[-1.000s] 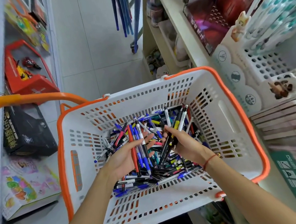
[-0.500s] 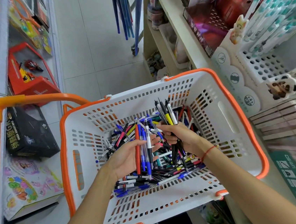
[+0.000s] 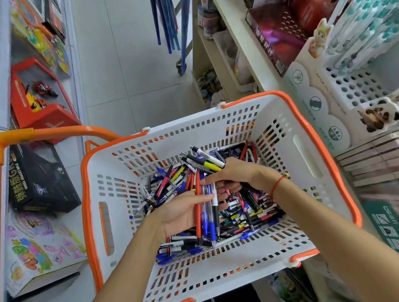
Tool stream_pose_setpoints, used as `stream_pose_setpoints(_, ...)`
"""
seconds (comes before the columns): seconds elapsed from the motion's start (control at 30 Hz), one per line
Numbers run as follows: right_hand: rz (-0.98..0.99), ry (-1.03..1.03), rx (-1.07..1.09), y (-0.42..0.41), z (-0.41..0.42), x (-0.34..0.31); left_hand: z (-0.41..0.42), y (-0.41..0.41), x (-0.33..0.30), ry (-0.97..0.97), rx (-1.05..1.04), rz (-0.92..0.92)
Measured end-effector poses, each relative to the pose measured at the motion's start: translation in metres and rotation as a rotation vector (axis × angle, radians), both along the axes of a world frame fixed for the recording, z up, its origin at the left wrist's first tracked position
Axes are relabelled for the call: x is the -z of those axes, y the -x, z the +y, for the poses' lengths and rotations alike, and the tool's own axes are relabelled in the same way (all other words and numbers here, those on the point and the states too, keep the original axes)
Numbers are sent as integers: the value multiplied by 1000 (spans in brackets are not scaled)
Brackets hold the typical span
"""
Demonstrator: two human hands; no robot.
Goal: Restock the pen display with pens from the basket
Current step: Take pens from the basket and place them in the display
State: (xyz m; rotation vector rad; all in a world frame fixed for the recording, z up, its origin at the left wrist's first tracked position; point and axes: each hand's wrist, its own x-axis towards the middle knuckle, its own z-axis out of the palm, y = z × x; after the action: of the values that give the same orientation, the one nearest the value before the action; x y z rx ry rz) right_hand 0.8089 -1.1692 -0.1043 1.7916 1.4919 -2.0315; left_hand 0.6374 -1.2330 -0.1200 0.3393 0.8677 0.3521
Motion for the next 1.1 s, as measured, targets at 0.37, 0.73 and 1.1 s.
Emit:
stream_pose_setpoints(0.37,-127,46,-147,-23,4,-7,2,-9,6,-114,332,112)
stream_pose_setpoints(0.73,243,-131,712,-59,2,-22,-10,0,35,42,-101,-75)
stream_pose_setpoints(1.1,46,-182,634,-13,-57,2,18,-24,18,-22,-489,66)
